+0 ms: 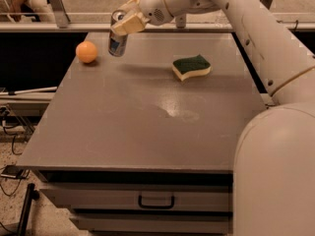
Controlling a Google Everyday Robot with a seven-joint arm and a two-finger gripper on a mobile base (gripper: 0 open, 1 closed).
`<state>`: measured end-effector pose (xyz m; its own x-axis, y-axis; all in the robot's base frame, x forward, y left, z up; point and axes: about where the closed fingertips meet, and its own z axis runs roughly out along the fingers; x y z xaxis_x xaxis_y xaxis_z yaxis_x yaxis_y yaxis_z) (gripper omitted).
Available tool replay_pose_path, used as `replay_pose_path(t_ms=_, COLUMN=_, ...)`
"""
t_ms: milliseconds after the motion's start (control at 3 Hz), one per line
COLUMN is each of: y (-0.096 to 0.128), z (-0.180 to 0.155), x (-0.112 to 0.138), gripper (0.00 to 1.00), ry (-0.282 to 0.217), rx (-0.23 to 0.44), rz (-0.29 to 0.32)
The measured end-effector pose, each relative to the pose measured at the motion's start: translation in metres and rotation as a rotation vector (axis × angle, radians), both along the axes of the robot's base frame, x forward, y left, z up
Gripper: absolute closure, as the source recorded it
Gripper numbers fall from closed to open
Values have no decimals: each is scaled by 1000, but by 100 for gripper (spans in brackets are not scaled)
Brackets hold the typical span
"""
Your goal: Move redbull can near orange
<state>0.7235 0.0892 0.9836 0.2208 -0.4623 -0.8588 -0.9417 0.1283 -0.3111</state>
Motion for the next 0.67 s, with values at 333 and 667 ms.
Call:
replay_pose_path(t_ms=333, y=10, z=-13, x=6, gripper=100, ry=21, rx=13, rz=9)
replay_pose_path(t_ms=667, y=16, z=-23, x=11, gripper=100, ry=39, rx=-1, rz=15)
